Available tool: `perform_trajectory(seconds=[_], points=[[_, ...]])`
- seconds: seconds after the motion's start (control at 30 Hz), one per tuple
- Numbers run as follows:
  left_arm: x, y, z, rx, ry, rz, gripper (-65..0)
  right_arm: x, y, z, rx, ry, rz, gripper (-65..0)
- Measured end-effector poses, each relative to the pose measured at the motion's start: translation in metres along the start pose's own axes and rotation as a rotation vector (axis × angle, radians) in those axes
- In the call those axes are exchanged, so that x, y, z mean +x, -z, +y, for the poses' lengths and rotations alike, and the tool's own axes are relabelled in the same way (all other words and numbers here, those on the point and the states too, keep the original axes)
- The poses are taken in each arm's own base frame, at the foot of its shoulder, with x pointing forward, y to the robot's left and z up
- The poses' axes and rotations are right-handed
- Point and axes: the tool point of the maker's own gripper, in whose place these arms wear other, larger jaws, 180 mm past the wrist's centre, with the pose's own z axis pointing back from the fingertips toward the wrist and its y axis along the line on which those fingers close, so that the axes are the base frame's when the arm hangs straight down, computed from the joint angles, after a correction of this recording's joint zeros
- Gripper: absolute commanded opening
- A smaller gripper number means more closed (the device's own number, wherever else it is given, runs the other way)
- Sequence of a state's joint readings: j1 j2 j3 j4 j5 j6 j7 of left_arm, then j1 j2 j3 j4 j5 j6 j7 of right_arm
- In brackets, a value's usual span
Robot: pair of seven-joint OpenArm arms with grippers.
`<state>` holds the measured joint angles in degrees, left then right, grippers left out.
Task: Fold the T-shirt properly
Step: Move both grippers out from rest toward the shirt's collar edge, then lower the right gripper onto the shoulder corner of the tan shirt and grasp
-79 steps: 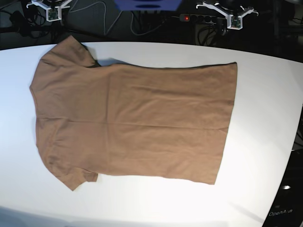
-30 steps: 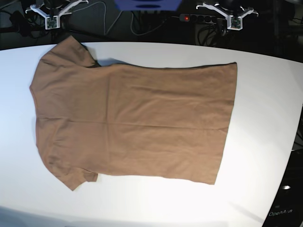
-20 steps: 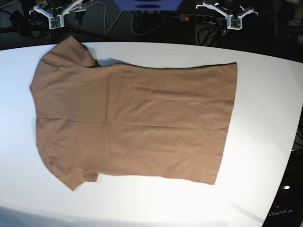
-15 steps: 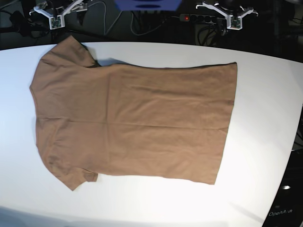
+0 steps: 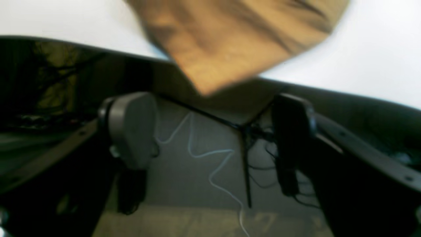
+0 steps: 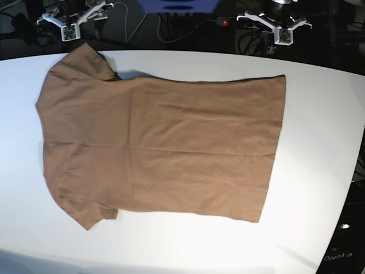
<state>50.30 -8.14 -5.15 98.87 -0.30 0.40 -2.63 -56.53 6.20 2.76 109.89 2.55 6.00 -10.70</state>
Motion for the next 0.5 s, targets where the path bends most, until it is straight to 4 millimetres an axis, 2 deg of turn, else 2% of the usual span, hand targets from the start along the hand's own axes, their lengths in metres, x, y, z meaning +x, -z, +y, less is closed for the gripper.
perform_trajectory(seconds=[0.07,0.17,0.23,0.5], points=[[-0.0004,-0.0001,0.0,0.0,-0.001,0.002,-59.2,-0.0008,-0.0002,0.0013,0.003,0.001,0.003,-10.9],[0.0002,-0.0001,0.0,0.0,-0.002,0.0,-45.9,-0.0013,-0.0006,0.0009,0.0,0.002,0.005,-10.9],[0.0003,-0.0001,0.0,0.0,-0.004,0.0,-40.5,-0.001,-0.0005,0.001,0.001,0.002,0.003,-10.9],[0.0009,-0.0001,0.0001,0.001,-0.003,-0.002,-39.8,0.0008,0.0001,-0.0042,0.001,-0.024,-0.003,-10.7]])
